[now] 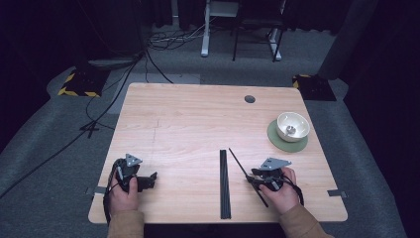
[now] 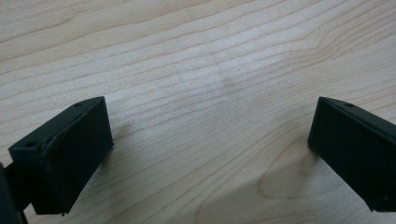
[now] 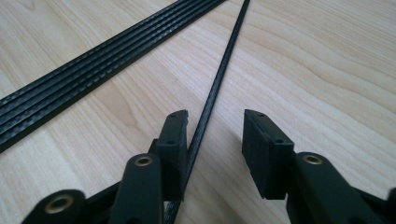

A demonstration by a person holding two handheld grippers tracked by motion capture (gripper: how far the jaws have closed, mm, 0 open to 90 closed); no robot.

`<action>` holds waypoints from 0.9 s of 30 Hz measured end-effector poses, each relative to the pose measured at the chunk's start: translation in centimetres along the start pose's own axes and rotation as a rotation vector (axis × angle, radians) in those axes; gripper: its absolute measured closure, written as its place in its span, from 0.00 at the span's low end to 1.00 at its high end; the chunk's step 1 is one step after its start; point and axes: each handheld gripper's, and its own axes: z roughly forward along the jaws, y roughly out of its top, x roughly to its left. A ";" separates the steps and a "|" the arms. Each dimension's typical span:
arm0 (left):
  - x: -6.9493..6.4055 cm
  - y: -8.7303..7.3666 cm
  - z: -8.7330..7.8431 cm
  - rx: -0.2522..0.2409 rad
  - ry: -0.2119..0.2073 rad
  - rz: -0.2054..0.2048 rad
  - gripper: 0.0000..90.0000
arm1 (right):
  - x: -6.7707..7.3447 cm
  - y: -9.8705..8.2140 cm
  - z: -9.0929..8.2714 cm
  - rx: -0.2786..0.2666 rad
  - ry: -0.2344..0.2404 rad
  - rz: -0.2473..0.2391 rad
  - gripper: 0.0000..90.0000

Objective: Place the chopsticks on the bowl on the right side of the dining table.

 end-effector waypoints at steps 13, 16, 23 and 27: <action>0.0 0.0 0.0 0.000 -0.001 -0.001 0.00 | 0.0 -0.5 -0.8 0.020 -0.028 0.025 0.85; 0.0 0.0 0.0 0.000 0.000 0.000 0.00 | 0.1 -0.6 -1.0 0.030 -0.032 0.040 0.86; 0.0 0.0 0.0 0.000 0.003 0.000 0.00 | 0.1 -0.9 -1.4 0.031 -0.038 0.042 0.87; 0.0 0.0 0.0 0.000 0.002 0.000 0.00 | 0.0 -1.1 -1.6 0.032 -0.038 0.044 0.91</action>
